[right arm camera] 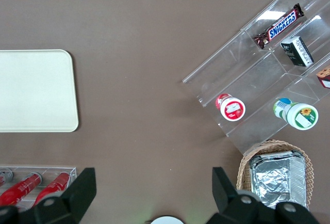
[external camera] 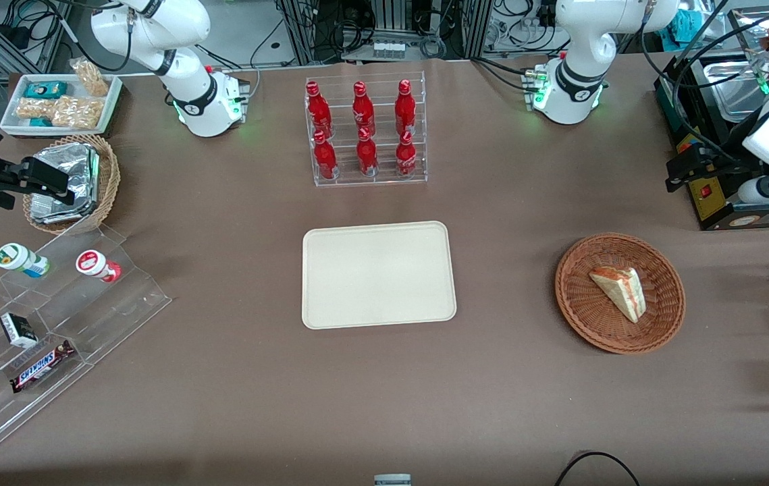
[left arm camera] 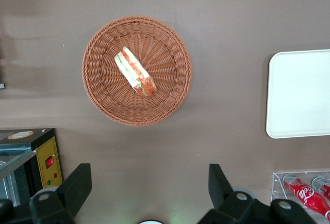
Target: Place sandwich from basket to tray
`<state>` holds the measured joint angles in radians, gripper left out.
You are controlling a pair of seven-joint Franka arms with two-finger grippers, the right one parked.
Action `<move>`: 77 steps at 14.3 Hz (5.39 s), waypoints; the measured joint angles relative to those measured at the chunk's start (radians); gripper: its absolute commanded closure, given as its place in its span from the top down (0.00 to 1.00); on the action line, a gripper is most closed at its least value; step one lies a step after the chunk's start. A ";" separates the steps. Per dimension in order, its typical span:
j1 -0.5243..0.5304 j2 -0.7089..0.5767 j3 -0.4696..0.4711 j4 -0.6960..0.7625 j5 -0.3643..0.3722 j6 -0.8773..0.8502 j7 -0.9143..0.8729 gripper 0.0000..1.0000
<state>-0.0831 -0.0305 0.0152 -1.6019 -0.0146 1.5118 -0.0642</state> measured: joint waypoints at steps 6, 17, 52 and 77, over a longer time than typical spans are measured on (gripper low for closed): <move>0.032 0.120 0.012 -0.086 0.001 0.081 0.000 1.00; 0.100 0.203 0.013 -0.523 -0.002 0.776 -0.225 1.00; -0.598 0.754 -0.114 0.219 0.011 0.542 -0.861 0.00; -0.549 0.528 -0.083 0.188 0.145 0.294 -0.963 1.00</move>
<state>-0.6325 0.4974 -0.0677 -1.4138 0.1307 1.8054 -1.0268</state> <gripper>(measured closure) 0.000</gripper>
